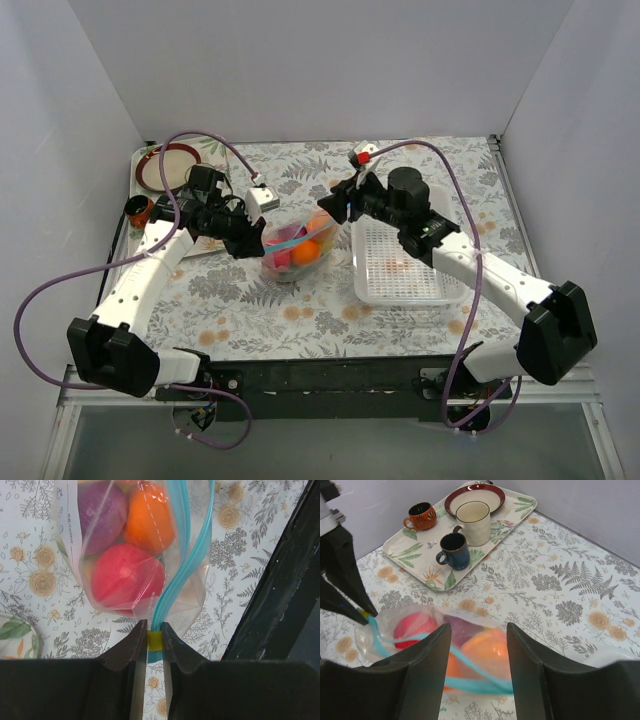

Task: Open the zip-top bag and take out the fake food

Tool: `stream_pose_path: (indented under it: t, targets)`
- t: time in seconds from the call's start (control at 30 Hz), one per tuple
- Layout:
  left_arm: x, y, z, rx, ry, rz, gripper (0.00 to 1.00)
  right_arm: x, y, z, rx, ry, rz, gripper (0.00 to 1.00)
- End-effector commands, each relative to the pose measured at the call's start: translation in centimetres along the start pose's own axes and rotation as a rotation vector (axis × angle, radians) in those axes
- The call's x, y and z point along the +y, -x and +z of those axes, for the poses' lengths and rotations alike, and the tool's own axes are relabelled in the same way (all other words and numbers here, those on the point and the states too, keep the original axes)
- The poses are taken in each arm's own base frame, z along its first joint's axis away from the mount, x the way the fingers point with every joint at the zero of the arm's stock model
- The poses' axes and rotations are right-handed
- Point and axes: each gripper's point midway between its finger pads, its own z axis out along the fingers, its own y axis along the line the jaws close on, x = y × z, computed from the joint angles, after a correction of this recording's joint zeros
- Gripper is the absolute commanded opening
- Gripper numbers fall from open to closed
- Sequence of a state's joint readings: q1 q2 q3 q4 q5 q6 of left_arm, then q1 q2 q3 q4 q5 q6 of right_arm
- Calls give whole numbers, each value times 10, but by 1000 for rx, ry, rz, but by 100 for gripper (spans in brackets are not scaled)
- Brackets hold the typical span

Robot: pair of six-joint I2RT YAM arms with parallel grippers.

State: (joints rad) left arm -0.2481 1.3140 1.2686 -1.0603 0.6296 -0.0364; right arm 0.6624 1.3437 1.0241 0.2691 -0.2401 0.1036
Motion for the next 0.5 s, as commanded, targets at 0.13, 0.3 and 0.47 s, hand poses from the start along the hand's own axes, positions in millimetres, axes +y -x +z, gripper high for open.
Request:
stream_pose_path:
  t: [0.13,0.3,0.47]
  targets:
    - [-15,13,-10,-47,6,59,1,31,-10,21,77,71,-43,50]
    - [-14,15,-7,-51,4,62,1,34,9,-5,-3,19,-80,50]
    - [-12,19,-7,-56,8,67,1,50,12,-22,-24,56,-98,46]
